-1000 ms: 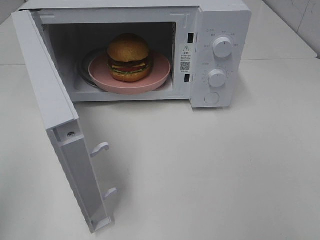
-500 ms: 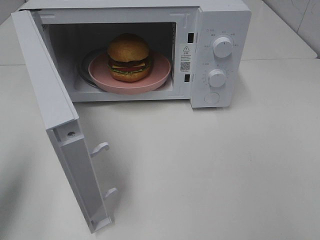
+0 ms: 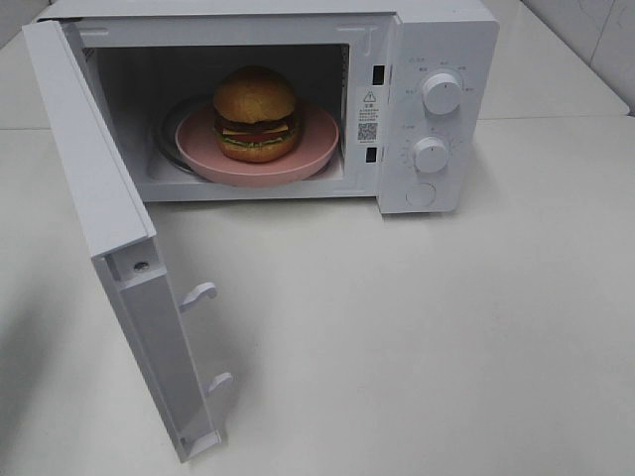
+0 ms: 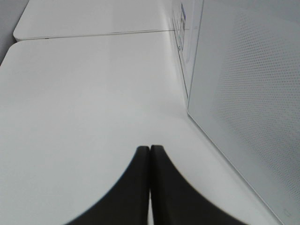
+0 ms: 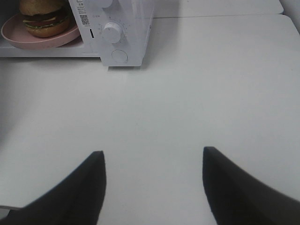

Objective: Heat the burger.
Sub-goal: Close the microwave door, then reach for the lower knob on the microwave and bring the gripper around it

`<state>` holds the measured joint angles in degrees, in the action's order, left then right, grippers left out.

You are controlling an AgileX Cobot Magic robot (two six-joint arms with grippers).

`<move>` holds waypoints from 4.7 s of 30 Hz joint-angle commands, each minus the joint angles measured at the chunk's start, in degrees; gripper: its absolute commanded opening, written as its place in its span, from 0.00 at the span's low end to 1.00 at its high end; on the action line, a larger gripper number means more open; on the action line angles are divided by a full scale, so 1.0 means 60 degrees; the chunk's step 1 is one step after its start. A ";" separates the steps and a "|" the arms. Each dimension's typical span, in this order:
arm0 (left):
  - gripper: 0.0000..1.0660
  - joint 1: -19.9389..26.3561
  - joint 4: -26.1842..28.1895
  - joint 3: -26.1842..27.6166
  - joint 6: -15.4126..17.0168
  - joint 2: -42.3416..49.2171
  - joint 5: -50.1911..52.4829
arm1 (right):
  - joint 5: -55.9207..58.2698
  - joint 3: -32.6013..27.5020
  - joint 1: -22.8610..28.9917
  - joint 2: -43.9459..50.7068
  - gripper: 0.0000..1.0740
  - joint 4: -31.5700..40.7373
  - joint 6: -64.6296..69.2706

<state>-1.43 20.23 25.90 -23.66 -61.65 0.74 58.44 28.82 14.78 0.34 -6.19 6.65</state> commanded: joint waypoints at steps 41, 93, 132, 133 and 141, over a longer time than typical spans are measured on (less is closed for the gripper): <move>0.00 -0.3848 -0.0430 0.2368 0.0076 -0.5357 0.3571 | -0.0143 -0.0010 -0.0010 0.0201 0.54 0.0010 -0.0067; 0.00 -0.5720 -0.1003 0.8442 0.0067 -0.9473 0.2559 | -0.0143 -0.0010 -0.0010 0.0191 0.54 0.0010 -0.0067; 0.00 -0.6159 -0.3629 0.8403 0.5491 -0.5376 -0.9731 | -0.0143 -0.0010 -0.0010 0.0191 0.54 0.0010 -0.0067; 0.00 -0.6026 -0.3648 0.8403 0.5653 -0.5262 -0.9922 | -0.0143 -0.0010 -0.0010 0.0191 0.54 0.0010 -0.0067; 0.00 -0.4966 -0.3648 0.8375 0.5901 -0.3992 -1.0724 | -0.0143 -0.0010 -0.0010 0.0191 0.54 0.0010 -0.0067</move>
<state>-32.20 -1.49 76.15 11.12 -87.38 -62.11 58.44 28.82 14.78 0.34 -6.19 6.65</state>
